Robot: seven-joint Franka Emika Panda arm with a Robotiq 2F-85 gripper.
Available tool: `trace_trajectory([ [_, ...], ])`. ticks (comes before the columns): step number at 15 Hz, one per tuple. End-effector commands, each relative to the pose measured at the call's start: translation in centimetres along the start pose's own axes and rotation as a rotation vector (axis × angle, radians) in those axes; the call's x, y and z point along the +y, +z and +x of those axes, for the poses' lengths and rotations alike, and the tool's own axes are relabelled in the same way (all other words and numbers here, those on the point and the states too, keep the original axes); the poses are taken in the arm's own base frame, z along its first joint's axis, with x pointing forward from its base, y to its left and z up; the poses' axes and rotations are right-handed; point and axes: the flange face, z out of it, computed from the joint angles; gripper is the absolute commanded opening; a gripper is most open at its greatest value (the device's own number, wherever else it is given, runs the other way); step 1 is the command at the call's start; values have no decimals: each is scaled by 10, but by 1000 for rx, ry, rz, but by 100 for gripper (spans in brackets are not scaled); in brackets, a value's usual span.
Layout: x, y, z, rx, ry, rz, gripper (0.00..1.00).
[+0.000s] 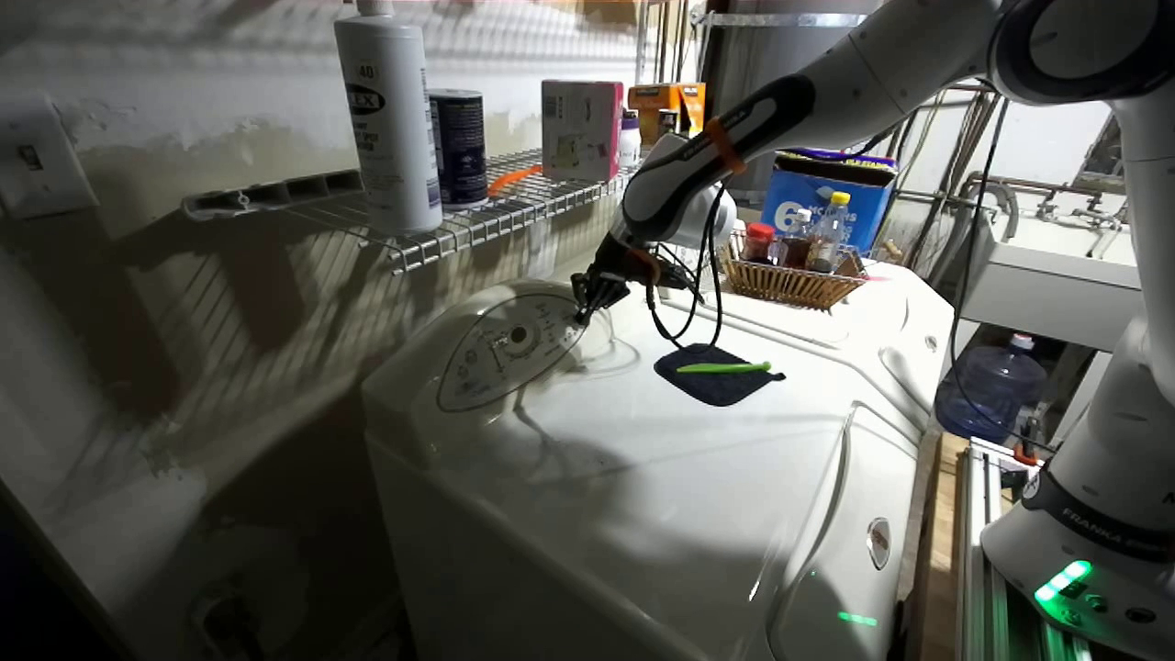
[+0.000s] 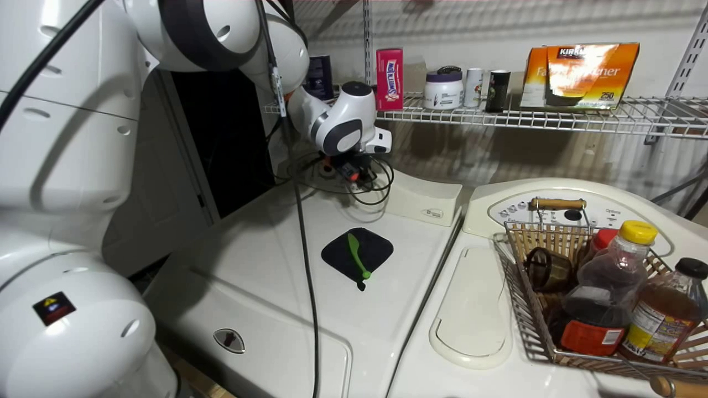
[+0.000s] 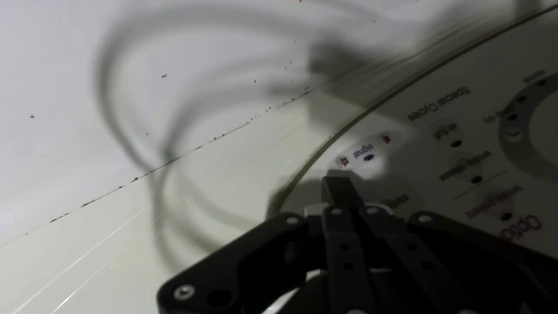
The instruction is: Press a button on the washing machine on the left.
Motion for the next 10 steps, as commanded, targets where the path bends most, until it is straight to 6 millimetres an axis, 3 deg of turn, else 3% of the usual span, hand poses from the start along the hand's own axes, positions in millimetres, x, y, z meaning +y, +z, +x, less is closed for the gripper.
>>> trace_trajectory([
  [1, -13, 11, 8, 9, 3, -17, 0],
  [5, -14, -10, -1, -27, -30, -13, 0],
  [10, -21, -16, -8, -92, -63, 4, 0],
])
